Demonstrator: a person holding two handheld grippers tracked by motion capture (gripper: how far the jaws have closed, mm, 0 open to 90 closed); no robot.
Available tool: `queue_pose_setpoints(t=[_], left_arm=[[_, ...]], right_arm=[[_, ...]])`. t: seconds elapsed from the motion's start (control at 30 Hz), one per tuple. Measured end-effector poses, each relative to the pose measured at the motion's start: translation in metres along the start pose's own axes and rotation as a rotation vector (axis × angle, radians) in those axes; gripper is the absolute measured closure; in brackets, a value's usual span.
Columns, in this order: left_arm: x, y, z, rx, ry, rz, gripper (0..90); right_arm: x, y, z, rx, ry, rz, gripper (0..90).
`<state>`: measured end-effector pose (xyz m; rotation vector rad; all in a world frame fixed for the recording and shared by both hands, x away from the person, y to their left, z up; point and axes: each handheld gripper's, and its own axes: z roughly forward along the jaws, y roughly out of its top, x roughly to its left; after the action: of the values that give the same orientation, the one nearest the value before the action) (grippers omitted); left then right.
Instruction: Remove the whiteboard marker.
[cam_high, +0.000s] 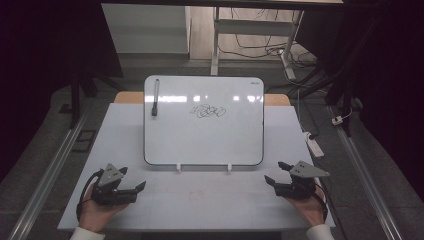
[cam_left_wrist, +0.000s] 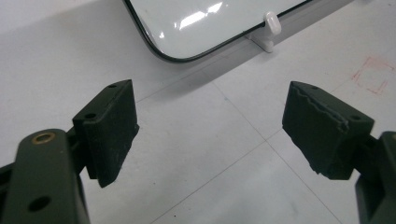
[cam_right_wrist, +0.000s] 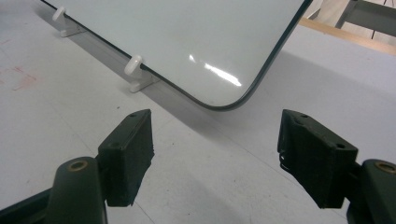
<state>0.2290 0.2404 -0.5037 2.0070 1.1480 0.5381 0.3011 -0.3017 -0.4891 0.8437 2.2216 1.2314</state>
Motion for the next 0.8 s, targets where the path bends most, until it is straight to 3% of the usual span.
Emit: queue_pose_setpoints(t=[0.53, 0.73, 0.8], left_arm=[[-0.002, 0.003, -0.001, -0.004, 0.01, 0.005, 18.9], [-0.002, 0.021, -0.004, -0.021, 0.011, 0.009, 19.0], [-0.001, 0.035, -0.005, -0.039, 0.019, 0.003, 19.4]], right_arm=[[0.003, -0.001, 0.001, -0.005, -0.018, -0.002, 28.6], [0.005, 0.001, 0.001, -0.009, -0.016, -0.003, 28.7], [0.005, 0.001, 0.001, -0.011, -0.016, -0.005, 28.7]])
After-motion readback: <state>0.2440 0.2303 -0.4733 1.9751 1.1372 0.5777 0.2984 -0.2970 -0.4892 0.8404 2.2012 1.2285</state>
